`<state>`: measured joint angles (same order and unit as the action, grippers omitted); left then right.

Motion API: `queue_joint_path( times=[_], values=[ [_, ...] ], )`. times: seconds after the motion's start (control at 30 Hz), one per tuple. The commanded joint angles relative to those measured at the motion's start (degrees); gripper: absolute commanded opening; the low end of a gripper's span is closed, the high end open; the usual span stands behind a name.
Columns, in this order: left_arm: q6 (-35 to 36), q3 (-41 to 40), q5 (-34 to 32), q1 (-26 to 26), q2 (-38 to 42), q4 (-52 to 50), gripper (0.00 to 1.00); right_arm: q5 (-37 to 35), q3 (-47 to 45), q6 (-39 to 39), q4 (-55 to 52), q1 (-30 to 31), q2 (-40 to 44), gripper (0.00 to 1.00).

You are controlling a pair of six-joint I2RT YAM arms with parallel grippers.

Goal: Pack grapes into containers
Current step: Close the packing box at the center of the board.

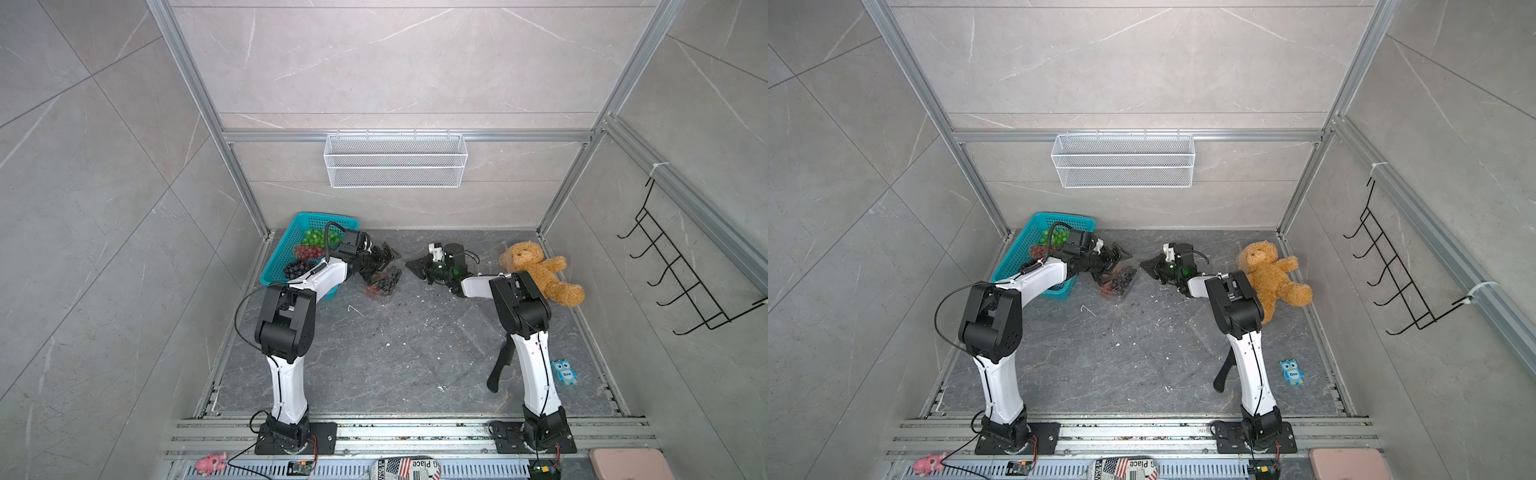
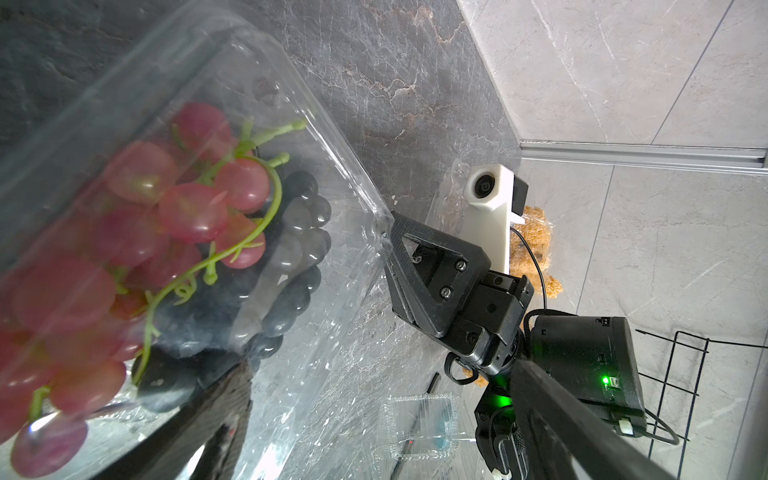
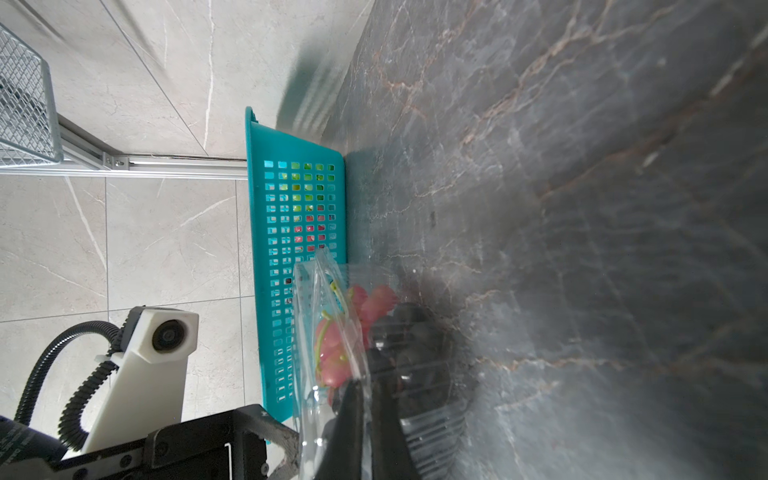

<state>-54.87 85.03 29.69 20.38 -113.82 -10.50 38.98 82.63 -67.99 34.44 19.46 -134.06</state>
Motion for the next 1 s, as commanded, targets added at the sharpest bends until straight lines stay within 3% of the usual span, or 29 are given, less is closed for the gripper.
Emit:
queue_joint_path(
  times=[0.0, 0.27, 0.67, 0.87, 0.97],
  values=[
    [1.5, 0.8, 0.6, 0.3, 1.1, -1.5, 1.0, -1.7, -3.2, -0.6, 1.6, 0.1, 0.4, 0.05],
    [2.4, 4.7, -0.5, 0.3, 3.7, -4.7, 1.0, -9.0, -11.5, -1.9, 5.2, -1.4, 5.6, 0.03],
    [-7.4, -14.9, -2.9, 0.9, 13.4, 15.0, 1.0, -23.2, -20.7, -9.1, 11.5, -1.7, 11.8, 0.04],
    [-11.6, -21.8, -5.6, 2.1, 14.7, 23.1, 1.0, -34.2, -22.9, -9.4, 6.9, 0.8, 17.2, 0.06],
    [-13.5, -23.5, -6.9, 2.9, 13.7, 26.1, 0.99, -35.5, -20.4, -9.0, 2.2, 2.1, 17.2, 0.08]
  ],
)
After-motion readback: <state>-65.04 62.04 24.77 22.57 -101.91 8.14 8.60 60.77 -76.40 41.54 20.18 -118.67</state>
